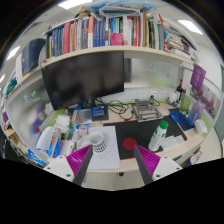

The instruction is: Pour water

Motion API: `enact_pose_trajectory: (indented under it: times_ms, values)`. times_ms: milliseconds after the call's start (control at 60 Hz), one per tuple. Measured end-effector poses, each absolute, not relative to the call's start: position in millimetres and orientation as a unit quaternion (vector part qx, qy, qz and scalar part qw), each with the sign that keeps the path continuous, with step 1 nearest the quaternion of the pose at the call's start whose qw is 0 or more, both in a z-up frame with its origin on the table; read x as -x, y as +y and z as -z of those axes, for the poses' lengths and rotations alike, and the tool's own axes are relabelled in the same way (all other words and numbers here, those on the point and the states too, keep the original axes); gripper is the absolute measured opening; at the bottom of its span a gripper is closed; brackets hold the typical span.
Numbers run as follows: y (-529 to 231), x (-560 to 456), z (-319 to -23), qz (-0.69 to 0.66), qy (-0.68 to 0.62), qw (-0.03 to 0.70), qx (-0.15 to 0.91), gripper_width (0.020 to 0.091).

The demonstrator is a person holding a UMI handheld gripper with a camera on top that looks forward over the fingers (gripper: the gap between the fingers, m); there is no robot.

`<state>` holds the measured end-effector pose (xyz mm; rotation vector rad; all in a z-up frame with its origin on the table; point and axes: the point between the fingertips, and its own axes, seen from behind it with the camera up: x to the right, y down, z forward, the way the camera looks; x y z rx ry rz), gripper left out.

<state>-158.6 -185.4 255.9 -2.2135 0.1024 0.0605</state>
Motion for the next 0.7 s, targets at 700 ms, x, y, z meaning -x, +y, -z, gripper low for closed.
enact_pose_trajectory:
  times_ms: [700]
  values:
    - [-94.3, -54.5, -115.7, 0.019, 0.028, 0.549, 0.835, 0.0857]
